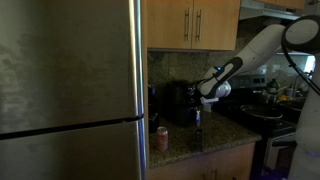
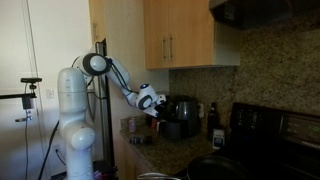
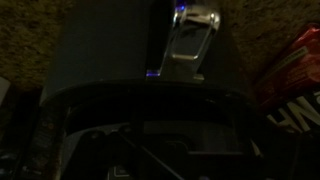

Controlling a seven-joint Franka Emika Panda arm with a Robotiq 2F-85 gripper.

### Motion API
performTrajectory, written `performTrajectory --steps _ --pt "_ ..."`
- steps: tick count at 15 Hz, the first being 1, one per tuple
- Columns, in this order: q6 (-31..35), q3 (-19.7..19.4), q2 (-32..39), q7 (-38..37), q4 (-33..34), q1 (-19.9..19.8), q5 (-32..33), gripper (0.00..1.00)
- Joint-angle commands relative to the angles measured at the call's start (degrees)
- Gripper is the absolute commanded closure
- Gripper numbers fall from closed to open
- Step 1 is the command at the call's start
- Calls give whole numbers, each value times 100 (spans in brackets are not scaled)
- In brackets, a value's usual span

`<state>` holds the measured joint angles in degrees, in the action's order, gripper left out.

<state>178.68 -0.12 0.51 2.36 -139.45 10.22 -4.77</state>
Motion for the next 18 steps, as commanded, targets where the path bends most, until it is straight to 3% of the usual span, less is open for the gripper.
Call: performTrajectory --steps 1,3,4,14,17,18 --pt "337 225 321 -192 311 -195 117 0" --pt "414 194 339 -101 390 -7 -118 0" --pt "476 328 327 -279 404 -160 81 0" --pt "380 380 240 -317 406 -198 132 0" --pt "-149 400 -52 -395 303 -194 78 0" --pt "-472 114 -278 -583 197 -22 291 0"
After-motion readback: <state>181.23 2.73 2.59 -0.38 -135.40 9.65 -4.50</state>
